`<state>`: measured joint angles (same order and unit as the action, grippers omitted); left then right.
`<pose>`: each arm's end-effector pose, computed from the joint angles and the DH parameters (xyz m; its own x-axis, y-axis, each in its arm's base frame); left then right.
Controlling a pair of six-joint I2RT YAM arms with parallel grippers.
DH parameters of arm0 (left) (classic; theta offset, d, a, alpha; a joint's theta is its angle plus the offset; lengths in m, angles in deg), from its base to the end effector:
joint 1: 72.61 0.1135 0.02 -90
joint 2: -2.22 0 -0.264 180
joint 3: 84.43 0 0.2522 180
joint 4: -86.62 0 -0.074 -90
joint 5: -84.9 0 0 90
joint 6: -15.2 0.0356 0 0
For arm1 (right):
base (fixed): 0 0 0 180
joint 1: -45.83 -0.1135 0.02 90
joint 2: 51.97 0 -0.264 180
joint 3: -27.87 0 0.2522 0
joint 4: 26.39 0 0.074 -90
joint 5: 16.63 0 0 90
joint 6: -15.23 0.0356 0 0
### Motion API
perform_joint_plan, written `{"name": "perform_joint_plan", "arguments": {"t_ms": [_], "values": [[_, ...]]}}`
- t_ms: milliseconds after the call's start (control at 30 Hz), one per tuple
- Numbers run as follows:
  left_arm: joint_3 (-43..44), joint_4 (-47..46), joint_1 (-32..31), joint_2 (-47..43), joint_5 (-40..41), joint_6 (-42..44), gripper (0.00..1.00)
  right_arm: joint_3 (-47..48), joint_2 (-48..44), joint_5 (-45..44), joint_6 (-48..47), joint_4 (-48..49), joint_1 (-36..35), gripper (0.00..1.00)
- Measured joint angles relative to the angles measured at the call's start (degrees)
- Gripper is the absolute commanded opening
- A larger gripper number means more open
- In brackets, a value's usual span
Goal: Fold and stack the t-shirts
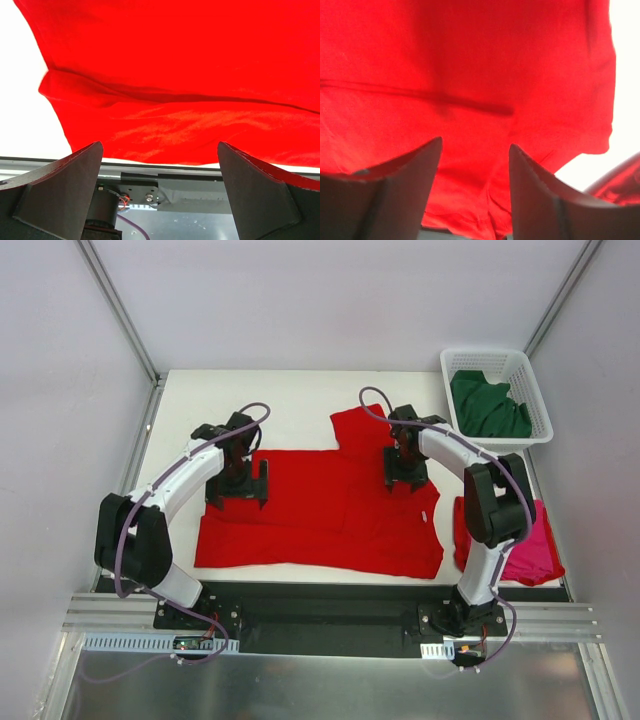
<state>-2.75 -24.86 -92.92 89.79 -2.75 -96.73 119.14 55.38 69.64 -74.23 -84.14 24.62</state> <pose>0.2717 -0.0990 0.2458 -0.9636 -0.0413 -0.2641 -0.0252 0.9976 -0.0637 0.3472 0.1323 0.1904 -0.8986 -0.3386 -0.2791 -0.3357 0.9401 -0.0599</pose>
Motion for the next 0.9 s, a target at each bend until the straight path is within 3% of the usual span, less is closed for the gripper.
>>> {"name": "perform_joint_plan", "arguments": {"t_ms": [667, 900], "values": [[-2.1, 0.0, 0.0, -1.2, -1.9, -1.3, 0.99, 2.6, 4.4, 0.7, -1.3, 0.6, 2.9, 0.50], [-2.2, 0.0, 0.0, -1.2, -1.9, -1.3, 0.99, 3.3, 5.5, 0.9, -1.6, 0.5, 3.3, 0.33]]}}
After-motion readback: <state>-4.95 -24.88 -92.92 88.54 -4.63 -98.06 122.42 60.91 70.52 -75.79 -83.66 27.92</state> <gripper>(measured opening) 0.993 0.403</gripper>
